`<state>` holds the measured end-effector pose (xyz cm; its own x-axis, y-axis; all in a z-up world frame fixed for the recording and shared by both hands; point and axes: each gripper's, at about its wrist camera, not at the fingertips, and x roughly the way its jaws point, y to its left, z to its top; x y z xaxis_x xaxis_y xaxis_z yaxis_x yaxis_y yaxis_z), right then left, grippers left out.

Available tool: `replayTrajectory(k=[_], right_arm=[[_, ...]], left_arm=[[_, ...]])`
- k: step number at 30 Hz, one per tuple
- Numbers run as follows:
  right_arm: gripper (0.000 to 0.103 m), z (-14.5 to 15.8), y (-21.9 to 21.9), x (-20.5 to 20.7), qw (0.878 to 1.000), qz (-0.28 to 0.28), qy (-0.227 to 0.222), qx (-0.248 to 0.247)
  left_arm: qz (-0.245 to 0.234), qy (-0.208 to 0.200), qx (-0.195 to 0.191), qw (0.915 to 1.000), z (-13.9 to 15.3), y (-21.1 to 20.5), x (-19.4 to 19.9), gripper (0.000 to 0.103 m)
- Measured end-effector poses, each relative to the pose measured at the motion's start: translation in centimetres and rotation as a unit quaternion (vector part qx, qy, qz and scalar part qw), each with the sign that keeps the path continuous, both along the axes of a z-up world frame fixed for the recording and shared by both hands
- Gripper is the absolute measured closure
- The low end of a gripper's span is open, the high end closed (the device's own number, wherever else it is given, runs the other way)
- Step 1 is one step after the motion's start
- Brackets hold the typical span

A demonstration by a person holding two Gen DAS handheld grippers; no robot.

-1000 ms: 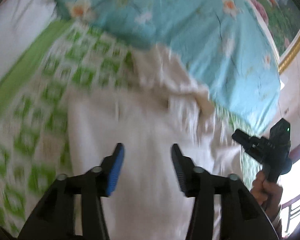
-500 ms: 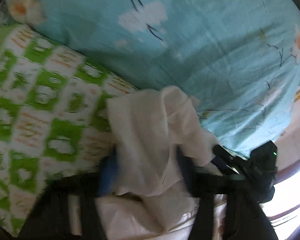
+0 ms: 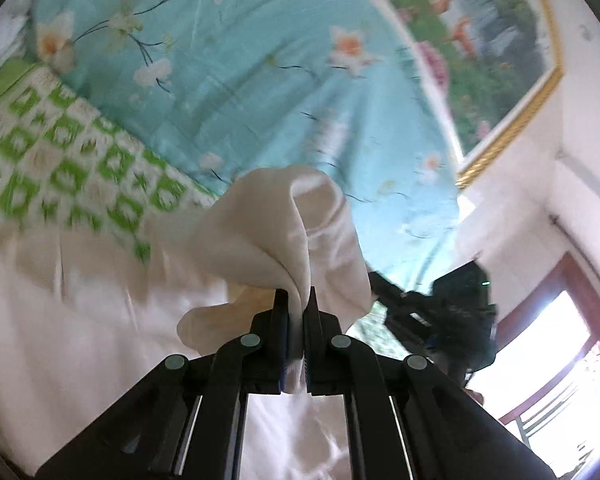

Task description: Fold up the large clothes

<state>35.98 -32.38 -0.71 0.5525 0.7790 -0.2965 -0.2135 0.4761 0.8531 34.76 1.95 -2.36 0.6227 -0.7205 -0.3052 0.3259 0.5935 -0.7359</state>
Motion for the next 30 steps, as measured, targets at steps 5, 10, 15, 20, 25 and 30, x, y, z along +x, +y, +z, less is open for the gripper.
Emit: replayTrajectory(k=[5,10,15,20,25,30], right_arm=[[0.101,-2.5,-2.8,-5.6,1.0,0.01,0.025,0.009],[0.101,-3.8,-4.4,-9.4,0.999,0.015,0.049,-0.016],[0.101,-5.8,-4.9,-11.8,0.995,0.019,0.082,-0.057],[0.098,-7.5,-5.5,-12.4,0.994,0.004,0.098,-0.055],[0.096,-8.9,-6.4,-12.8,0.992,-0.018,0.119,-0.04],[0.064,-9.8,-6.2,-12.8,0.991,-0.026,0.127,-0.023]], left_arm=[[-0.014,0.041,-0.058,0.9974,-4.8,-2.7,-6.1,0.099],[-0.04,0.112,-0.027,0.9925,-8.9,-5.7,-8.1,0.099],[-0.064,0.108,0.002,0.9921,-7.4,-4.8,-10.3,0.085],[-0.043,0.089,0.021,0.9949,-4.3,-1.3,-10.4,0.042],[-0.022,0.129,0.045,0.9904,-4.8,-0.5,-6.9,0.035],[-0.037,0.18,0.021,0.9828,-7.6,-1.5,-3.4,0.035]])
